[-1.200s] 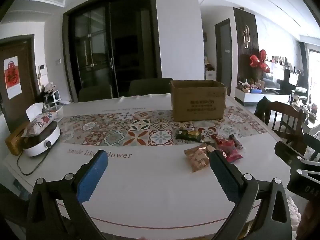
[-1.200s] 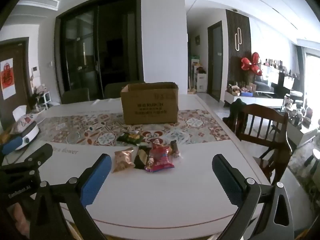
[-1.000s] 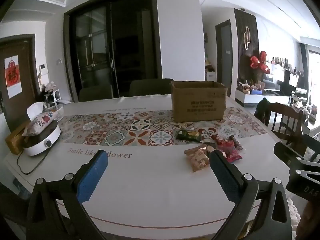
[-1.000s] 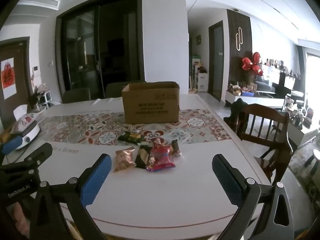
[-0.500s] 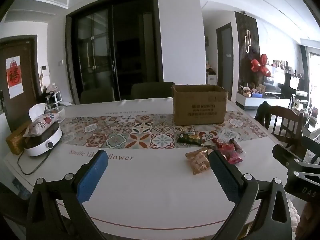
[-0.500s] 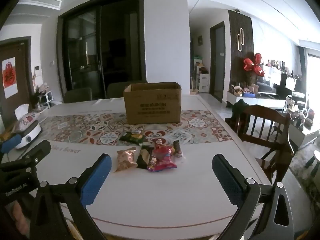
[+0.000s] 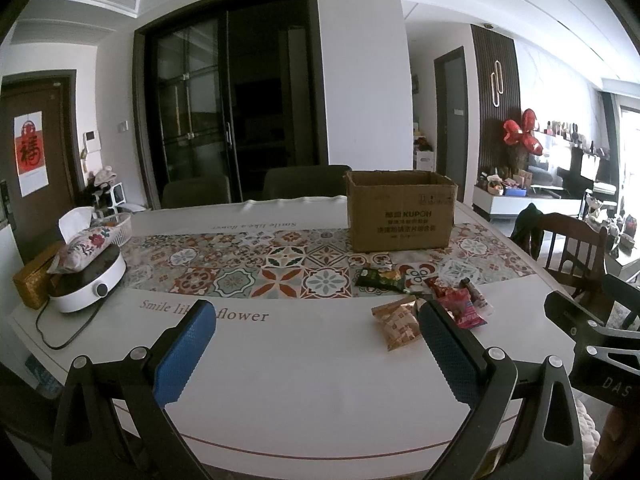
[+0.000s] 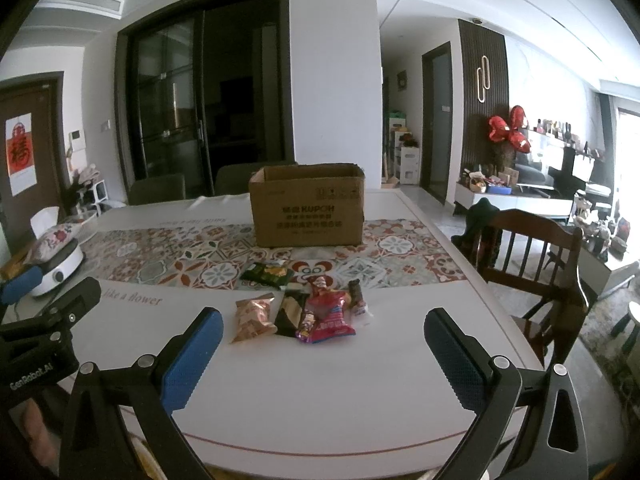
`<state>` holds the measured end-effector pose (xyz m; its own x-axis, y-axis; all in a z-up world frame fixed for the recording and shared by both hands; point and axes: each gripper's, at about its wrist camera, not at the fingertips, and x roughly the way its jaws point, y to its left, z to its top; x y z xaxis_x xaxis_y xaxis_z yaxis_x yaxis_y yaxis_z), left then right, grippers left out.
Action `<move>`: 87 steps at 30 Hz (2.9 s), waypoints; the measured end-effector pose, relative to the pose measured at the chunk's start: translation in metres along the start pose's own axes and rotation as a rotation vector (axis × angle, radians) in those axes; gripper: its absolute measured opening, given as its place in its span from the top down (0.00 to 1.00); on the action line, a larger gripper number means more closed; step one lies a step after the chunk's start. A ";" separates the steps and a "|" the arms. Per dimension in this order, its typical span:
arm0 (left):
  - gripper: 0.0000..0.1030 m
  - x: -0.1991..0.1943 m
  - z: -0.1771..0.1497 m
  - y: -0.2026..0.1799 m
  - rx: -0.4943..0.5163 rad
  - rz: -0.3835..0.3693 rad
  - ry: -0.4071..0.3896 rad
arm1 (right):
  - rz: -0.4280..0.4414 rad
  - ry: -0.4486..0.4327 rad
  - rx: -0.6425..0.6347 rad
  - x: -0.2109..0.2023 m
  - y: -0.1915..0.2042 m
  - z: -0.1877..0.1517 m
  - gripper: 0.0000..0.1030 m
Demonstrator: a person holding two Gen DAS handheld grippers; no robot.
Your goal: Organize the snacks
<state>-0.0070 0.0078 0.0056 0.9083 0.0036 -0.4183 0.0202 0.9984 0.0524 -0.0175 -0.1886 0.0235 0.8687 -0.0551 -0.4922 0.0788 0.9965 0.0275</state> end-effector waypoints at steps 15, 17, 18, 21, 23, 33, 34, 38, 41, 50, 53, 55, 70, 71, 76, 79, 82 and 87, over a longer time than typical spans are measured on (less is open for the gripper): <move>0.00 0.000 -0.001 0.000 0.002 0.000 -0.001 | 0.001 0.002 0.001 0.000 0.001 0.000 0.01; 0.00 0.000 -0.001 -0.001 0.001 0.000 -0.001 | 0.001 0.001 0.000 0.000 0.001 0.000 0.01; 0.00 0.000 -0.001 0.000 0.001 0.000 -0.001 | 0.001 0.001 0.000 0.000 0.002 0.000 0.01; 0.00 0.000 -0.001 -0.001 0.001 0.000 -0.002 | 0.002 0.001 -0.001 0.000 0.000 -0.001 0.01; 0.00 0.000 -0.001 -0.001 0.002 0.001 -0.001 | 0.001 0.002 0.000 0.000 0.001 0.000 0.01; 0.00 0.000 -0.001 -0.001 0.002 0.001 -0.002 | 0.001 0.001 -0.001 0.000 0.000 -0.001 0.01; 0.00 0.000 -0.001 -0.001 0.002 0.001 -0.002 | 0.001 0.001 -0.001 0.000 0.000 -0.001 0.01; 0.00 -0.001 -0.001 -0.001 0.002 0.001 -0.002 | 0.001 0.002 -0.001 -0.001 -0.002 -0.001 0.01; 0.00 0.000 -0.001 -0.001 0.002 0.001 -0.002 | 0.001 0.002 -0.001 0.000 0.000 -0.001 0.01; 0.00 -0.001 -0.001 -0.001 0.003 0.001 -0.003 | 0.002 0.001 -0.001 -0.001 0.000 -0.001 0.01; 0.00 -0.001 -0.001 -0.001 0.002 0.001 -0.002 | 0.002 0.002 -0.002 -0.001 -0.002 -0.001 0.01; 0.00 -0.001 -0.001 -0.001 0.003 0.001 -0.003 | 0.002 0.002 -0.002 -0.001 0.000 -0.001 0.01; 0.00 -0.001 -0.001 -0.001 0.003 0.001 -0.003 | 0.002 0.002 -0.002 -0.001 -0.001 -0.001 0.01; 0.00 -0.001 -0.001 -0.001 0.003 0.001 -0.003 | 0.002 0.002 -0.002 -0.001 0.000 0.000 0.01; 0.00 -0.001 -0.001 -0.001 0.003 0.001 -0.002 | 0.002 0.003 -0.002 0.000 0.000 0.000 0.01; 0.00 -0.001 0.000 0.000 0.003 0.001 -0.001 | 0.002 0.003 -0.002 0.000 0.000 0.000 0.01; 0.00 -0.001 -0.001 0.000 0.004 0.001 0.002 | 0.002 0.003 -0.002 0.000 -0.001 -0.001 0.01; 0.00 0.003 -0.002 0.005 0.005 -0.003 0.017 | 0.005 0.015 0.000 0.000 0.004 0.000 0.01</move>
<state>-0.0046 0.0133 0.0030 0.9009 0.0012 -0.4341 0.0255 0.9981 0.0557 -0.0174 -0.1848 0.0237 0.8619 -0.0487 -0.5047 0.0742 0.9968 0.0305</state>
